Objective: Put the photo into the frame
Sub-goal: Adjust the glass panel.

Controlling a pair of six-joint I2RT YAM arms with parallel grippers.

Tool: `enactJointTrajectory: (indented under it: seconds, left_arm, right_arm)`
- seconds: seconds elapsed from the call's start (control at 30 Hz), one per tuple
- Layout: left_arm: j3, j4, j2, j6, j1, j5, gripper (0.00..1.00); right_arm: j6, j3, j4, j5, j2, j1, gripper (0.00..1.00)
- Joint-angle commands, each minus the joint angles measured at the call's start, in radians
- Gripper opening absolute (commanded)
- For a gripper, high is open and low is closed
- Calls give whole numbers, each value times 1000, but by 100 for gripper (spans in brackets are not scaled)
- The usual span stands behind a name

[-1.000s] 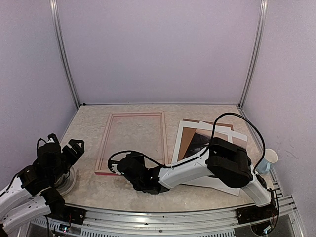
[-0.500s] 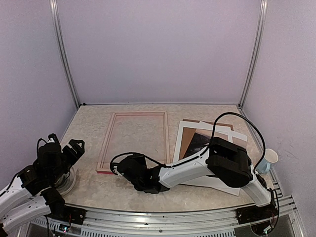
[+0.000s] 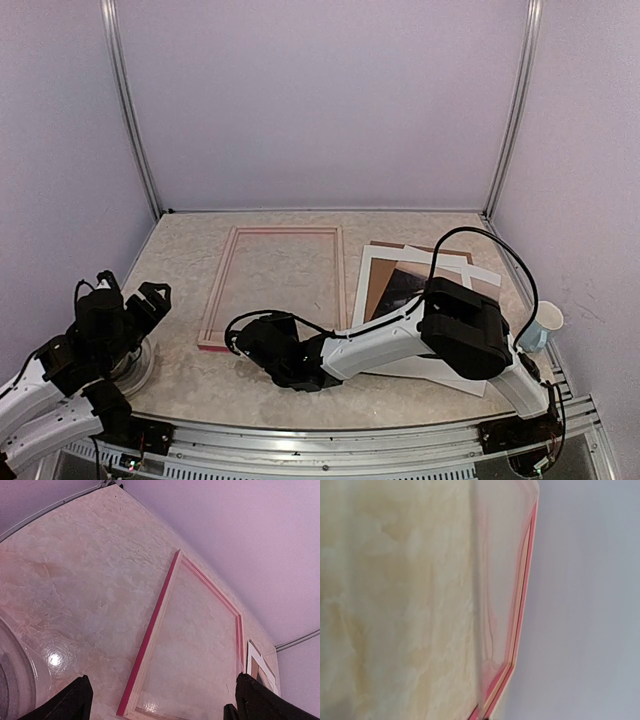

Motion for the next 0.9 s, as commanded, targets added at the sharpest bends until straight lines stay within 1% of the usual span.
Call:
enactJointTrajectory:
  seconds: [0.0, 0.23, 0.43, 0.57, 0.67, 0.77, 0.83, 0.87]
  left_arm:
    - [-10, -11, -10, 1, 10, -11, 99]
    - [-13, -18, -12, -1, 10, -11, 99]
    - [-14, -29, -26, -2, 10, -17, 99]
    - [-19, -31, -34, -4, 10, -17, 99]
    - [-20, -30, -32, -5, 10, -17, 99]
    - [-21, -29, -33, -4, 10, -17, 99]
    - [-21, -30, -33, -5, 10, -17, 99]
    - [-21, -30, -34, -4, 10, -17, 99]
  right_arm:
    - [-9, 19, -15, 52, -56, -1, 0]
    - [-45, 24, 9, 58, -58, -2, 0]
    - [-39, 20, 4, 69, -63, -2, 1]
    - [-54, 6, 53, 94, -58, -3, 11]
    - [-109, -26, 144, 125, -50, -7, 13]
    - [-129, -42, 203, 142, -49, -14, 15]
    - [-129, -49, 221, 146, -50, -20, 18]
    - [-127, -53, 226, 147, -52, -23, 21]
